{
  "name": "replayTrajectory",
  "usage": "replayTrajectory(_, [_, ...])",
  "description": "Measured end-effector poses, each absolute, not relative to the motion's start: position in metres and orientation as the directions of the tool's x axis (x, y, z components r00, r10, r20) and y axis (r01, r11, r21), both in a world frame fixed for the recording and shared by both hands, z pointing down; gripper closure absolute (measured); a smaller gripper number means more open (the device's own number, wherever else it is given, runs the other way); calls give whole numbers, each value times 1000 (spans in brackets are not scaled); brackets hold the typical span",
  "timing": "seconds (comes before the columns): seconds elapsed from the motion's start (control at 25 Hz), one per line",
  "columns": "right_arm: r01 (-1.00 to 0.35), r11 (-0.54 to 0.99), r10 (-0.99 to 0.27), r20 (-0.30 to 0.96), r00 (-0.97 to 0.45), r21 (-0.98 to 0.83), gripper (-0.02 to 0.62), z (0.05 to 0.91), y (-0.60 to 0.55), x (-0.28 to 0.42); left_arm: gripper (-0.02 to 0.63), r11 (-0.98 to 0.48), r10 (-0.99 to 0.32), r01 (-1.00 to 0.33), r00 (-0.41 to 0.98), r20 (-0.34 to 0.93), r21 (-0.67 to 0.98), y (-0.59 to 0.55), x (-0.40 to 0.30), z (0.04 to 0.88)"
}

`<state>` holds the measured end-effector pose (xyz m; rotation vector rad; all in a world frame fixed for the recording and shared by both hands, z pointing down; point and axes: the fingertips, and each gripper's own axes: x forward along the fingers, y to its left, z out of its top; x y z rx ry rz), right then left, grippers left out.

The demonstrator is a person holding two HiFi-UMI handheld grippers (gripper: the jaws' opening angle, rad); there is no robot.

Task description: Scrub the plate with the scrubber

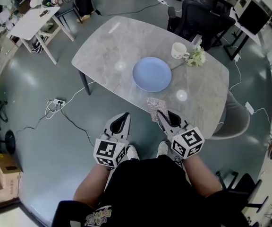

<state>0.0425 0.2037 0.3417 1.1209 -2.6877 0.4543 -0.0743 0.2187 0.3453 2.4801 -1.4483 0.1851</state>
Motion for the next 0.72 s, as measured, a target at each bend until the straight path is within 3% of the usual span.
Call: replayTrajectory(0.72, [-775, 592, -719, 290, -632, -221, 522, 356, 195, 11, 590, -507, -785, -832, 554, 277, 226, 201, -110, 371])
